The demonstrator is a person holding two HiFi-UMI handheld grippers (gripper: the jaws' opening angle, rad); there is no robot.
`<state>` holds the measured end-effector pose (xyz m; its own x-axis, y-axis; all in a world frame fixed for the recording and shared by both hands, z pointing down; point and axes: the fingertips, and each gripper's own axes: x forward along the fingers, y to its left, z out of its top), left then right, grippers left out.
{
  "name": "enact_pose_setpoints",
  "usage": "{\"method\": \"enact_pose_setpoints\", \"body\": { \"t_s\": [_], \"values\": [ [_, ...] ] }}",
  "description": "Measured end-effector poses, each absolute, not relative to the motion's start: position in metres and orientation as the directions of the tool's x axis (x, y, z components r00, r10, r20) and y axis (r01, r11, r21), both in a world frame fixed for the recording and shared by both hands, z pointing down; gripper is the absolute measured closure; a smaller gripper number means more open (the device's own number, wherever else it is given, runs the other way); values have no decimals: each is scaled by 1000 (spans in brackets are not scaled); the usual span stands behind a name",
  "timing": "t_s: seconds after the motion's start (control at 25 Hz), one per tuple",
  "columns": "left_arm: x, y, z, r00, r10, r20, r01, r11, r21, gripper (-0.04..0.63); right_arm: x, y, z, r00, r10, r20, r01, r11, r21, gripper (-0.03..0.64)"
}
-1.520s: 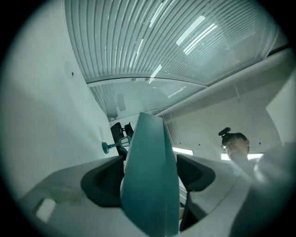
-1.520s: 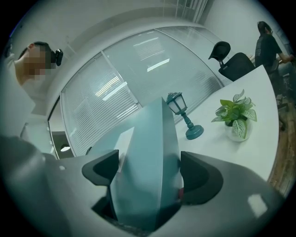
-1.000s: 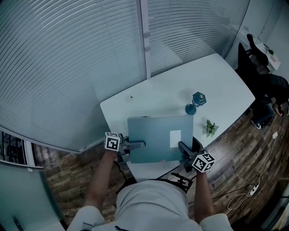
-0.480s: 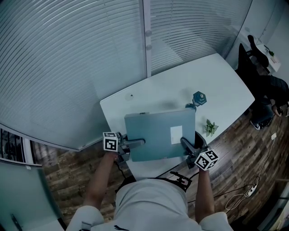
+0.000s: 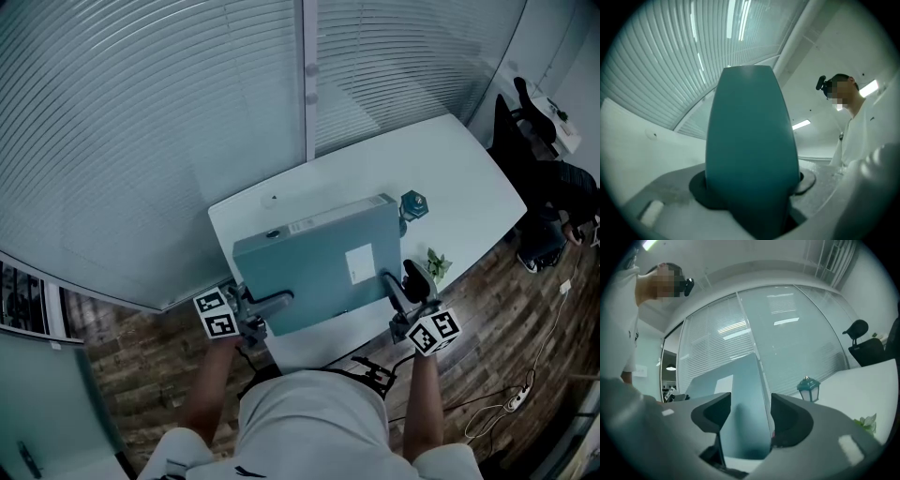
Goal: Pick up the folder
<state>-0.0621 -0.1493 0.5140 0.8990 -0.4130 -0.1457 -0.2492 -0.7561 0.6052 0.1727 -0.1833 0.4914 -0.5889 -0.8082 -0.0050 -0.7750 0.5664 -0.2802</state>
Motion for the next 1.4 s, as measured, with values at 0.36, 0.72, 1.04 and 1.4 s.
{"method": "enact_pose_setpoints", "body": {
  "t_s": [0.36,0.72,1.04,1.4],
  "values": [
    [-128,-134,450,579,-814,-55,-800,-580,157,285,173,-176,452,-479,-877,-47,-856,478,-199,410],
    [-174,-105,454,217,-972,-92,-976,-219,5,291,181,-166,462,-252,-968,15,-964,249,-88,617],
    [-187,-107,459,168,-983,-78,-986,-167,-20,291,177,-163,454,-262,-965,-1,-963,261,-68,618],
    [-184,-113,457,178,-981,-82,-984,-176,-25,291,175,-165,451,-266,-964,5,-963,265,-47,618]
  ]
}}
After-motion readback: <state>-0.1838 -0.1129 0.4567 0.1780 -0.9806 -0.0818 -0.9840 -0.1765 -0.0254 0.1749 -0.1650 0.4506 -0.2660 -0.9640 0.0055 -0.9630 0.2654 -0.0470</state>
